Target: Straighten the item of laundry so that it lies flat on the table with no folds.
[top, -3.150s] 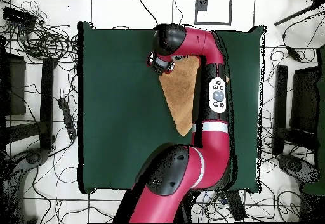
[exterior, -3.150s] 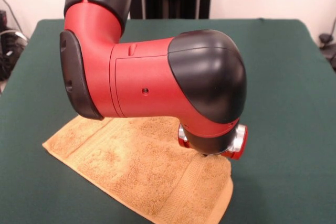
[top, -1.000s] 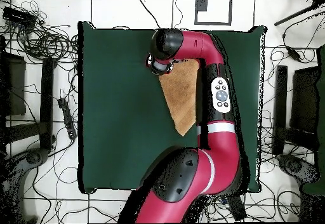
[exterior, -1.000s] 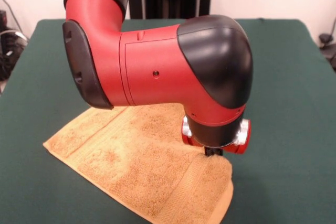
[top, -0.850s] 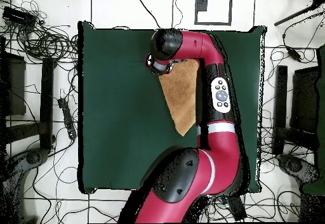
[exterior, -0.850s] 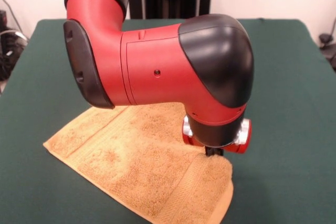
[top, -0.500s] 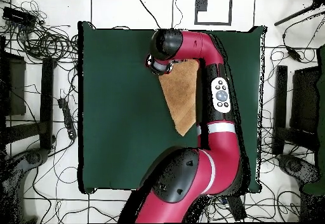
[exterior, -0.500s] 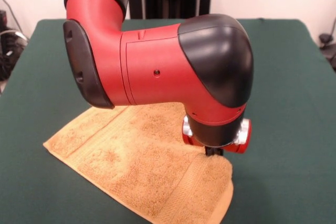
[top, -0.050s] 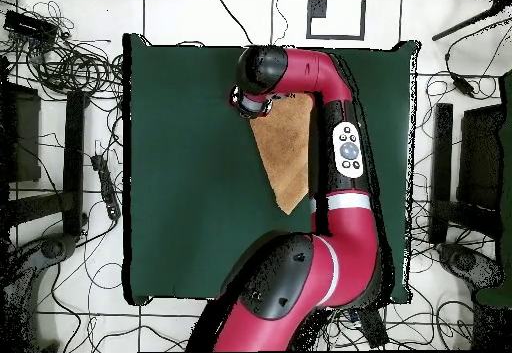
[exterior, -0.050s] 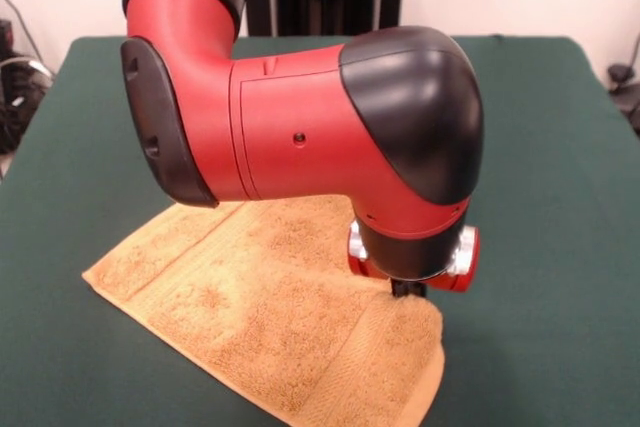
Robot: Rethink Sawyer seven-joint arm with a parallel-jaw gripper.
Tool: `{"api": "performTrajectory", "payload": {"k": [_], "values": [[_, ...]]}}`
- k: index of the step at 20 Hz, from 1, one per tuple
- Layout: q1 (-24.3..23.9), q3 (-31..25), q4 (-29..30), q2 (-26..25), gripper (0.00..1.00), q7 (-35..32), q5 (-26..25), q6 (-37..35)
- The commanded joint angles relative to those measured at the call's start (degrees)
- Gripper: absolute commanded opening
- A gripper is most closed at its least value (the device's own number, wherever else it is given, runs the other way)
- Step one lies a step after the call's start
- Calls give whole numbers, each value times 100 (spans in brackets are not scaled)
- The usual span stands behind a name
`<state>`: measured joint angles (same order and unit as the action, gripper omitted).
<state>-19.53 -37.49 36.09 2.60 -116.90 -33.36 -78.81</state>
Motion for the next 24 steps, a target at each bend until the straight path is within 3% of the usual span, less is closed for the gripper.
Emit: {"api": "performTrajectory", "payload": {"k": [1, 24], "values": [[377, -96, 610, 11, 0, 589, 301, 198], [868, 58, -210, -9, 0, 634, 130, -539]]}}
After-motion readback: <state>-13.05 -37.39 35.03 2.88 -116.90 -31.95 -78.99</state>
